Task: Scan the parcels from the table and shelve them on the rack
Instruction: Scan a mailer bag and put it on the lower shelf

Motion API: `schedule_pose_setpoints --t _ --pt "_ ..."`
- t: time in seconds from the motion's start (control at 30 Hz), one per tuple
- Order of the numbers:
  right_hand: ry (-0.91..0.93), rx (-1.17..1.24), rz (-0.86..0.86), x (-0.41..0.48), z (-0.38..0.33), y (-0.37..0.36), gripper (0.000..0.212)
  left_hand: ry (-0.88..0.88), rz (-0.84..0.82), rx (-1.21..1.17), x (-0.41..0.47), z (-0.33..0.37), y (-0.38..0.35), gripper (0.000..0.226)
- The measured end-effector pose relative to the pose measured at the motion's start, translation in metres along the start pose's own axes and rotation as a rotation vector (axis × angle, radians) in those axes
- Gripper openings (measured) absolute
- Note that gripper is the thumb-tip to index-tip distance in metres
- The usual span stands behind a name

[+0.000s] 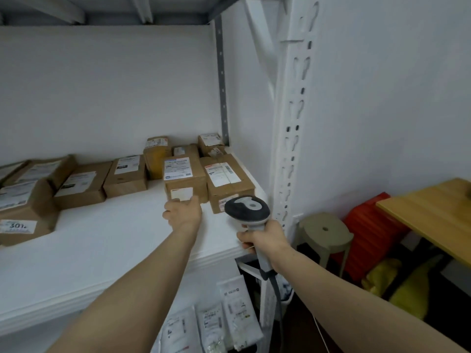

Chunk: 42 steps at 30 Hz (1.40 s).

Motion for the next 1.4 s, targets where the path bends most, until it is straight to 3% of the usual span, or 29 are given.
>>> schedule_pose_setpoints --t 0.23,0.4,0.5,0.6,0.83,1.07,1.4 --pt "-0.001 -0.067 -0.033 -0.058 0.022 0.113 0.014 -0.064 -0.039 0.000 -0.126 0.004 -0.071 0.071" --pt "0.008 -0.040 0.096 -0.096 0.036 0.229 0.015 -0.043 -0.085 -0.026 -0.232 -0.009 -0.127 0.070" --pt "0.013 -0.039 0.189 -0.123 0.045 0.300 0.018 0.009 -0.117 -0.012 -0.296 -0.023 -0.163 0.057" --pt "0.020 -0.024 0.275 -0.153 0.049 0.368 0.018 -0.013 -0.265 0.073 -0.365 -0.029 -0.215 0.048" --pt "0.015 0.102 0.532 -0.220 0.063 0.531 0.016 -0.254 -0.602 0.204 -0.515 0.006 -0.348 0.050" --pt "0.012 0.211 0.878 -0.273 0.084 0.693 0.014 -0.360 -0.927 0.397 -0.656 0.031 -0.490 0.071" --pt "-0.013 0.240 1.143 -0.230 0.086 0.904 0.016 -0.694 -1.223 0.482 -0.795 0.090 -0.725 0.077"
Point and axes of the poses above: each hand's wrist, its own x-axis towards the middle knuckle, its own y-axis out of the back of the hand, z = x × y, the point moved 9 cm from there along x, towards the middle knuckle, and after that the axes turned 5 degrees about x, right-handed, at the moved point
